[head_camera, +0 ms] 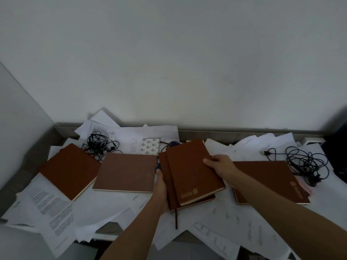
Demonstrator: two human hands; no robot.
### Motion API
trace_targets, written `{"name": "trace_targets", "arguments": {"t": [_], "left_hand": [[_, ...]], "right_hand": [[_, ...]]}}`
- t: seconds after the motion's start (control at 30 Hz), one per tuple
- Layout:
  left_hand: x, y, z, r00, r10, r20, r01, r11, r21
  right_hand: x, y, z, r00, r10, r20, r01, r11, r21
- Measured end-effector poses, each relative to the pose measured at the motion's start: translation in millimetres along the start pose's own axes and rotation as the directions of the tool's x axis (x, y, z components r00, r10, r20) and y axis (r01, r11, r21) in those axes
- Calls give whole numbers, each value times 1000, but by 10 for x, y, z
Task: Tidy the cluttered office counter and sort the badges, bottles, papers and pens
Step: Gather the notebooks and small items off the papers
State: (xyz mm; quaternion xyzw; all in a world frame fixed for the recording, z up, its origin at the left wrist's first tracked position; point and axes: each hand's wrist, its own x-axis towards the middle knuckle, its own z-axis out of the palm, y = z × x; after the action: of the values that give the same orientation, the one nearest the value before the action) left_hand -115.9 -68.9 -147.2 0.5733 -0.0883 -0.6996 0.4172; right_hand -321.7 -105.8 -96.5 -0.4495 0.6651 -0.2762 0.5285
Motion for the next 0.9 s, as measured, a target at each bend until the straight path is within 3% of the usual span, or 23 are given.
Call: {"name": "trace_targets", "arguments": {"t": [0.07, 0.23, 0.43, 0.53, 0.6, 0.7, 0.73, 0.83, 0.9], "left_hand": [[2, -3, -1, 999, 21, -28, -20, 999, 38], [-38, -11, 25, 998, 56, -37, -53, 994, 92], [-17, -30, 10, 997, 75, 17, -77, 993, 94], [-6, -45, 9, 994, 113, 1, -111, 978, 179], [26, -56, 3, 992, 127, -16, -121, 972, 201], [34, -63, 9, 991, 130, -7, -126, 973, 194], [48, -64, 7, 992, 127, -3, -124, 973, 195], [55, -66, 0, 992, 127, -6, -123, 972, 200], [47, -73, 4, 992, 130, -9, -125, 970, 206]], "right_hand": [[78, 163, 84, 996, -78, -35, 63, 948, -312], [145, 223, 218, 978, -207, -29, 141, 756, -639], [144, 170, 133, 981, -190, 47, 178, 764, -620], [129, 70, -294, 959, -279, -38, 201, 773, -602], [148, 56, -665, 976, -218, -13, 149, 712, -686], [142, 168, -1068, 997, 56, 47, 6, 578, -816], [129, 221, -1124, 997, 65, 37, -4, 543, -840], [145, 315, -1125, 995, -92, -23, 17, 417, -909], [128, 238, -1118, 989, -150, -4, 61, 428, -902]]}}
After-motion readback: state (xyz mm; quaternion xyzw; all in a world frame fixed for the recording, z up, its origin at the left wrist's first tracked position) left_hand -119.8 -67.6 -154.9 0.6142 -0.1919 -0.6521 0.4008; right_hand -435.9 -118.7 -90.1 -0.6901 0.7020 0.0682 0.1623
